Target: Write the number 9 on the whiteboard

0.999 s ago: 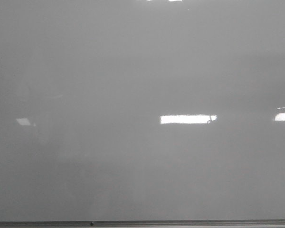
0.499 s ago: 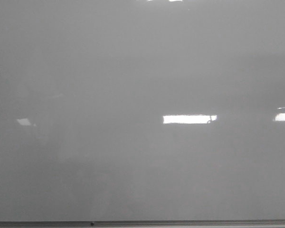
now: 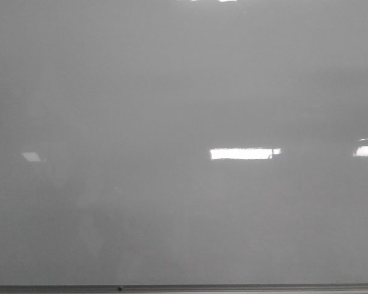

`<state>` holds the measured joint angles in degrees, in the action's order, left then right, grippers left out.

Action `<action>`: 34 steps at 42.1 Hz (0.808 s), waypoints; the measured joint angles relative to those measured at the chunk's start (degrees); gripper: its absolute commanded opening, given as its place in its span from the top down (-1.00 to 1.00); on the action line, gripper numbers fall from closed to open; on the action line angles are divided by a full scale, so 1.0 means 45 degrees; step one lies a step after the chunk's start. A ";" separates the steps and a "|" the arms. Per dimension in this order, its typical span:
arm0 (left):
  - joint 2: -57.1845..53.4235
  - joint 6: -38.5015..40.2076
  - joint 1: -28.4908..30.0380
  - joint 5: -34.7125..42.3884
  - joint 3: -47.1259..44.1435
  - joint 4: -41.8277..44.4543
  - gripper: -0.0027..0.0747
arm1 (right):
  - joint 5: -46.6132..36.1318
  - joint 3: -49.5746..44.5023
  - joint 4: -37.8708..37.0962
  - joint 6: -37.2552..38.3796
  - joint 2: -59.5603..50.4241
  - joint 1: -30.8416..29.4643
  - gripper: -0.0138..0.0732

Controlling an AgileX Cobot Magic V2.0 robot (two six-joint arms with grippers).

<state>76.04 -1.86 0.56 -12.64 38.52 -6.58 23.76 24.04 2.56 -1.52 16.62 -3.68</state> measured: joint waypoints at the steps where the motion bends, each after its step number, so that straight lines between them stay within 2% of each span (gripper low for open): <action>1: -0.0145 -0.0034 -0.0108 -0.0583 0.0227 0.0000 0.94 | 0.0074 0.0061 0.0060 0.0000 0.0089 0.0000 -0.58; 8: -0.0639 -0.1642 -0.1711 -0.4134 0.1892 -0.0422 0.94 | 0.1004 0.0616 0.0284 0.0000 0.0949 0.0147 -0.58; 14: -0.0639 -0.4494 -0.3687 -0.6238 0.3064 -0.1708 0.94 | 0.2038 0.1336 0.0554 -0.0388 0.1932 0.0741 -0.58; 18: -0.0639 -0.7151 -0.5172 -0.7362 0.3625 -0.2495 0.96 | 0.2927 0.1989 0.1071 -0.1246 0.2723 0.1414 -0.58; 23: -0.0639 -1.0181 -0.7027 -0.8294 0.3965 -0.2855 0.96 | 0.4111 0.2911 0.2335 -0.3132 0.3781 0.2510 -0.58; 26: -0.0639 -1.1343 -0.8001 -0.8530 0.4011 -0.2877 0.96 | 0.4907 0.3418 0.3326 -0.4542 0.4471 0.3225 -0.58; 34: -0.0639 -1.2174 -0.9614 -0.8675 0.4178 -0.2877 0.96 | 0.6174 0.4471 0.6371 -0.8411 0.6364 0.5260 -0.58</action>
<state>73.17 -56.64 -42.71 -51.68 57.32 -19.53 51.54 44.16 31.23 -39.37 45.26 19.99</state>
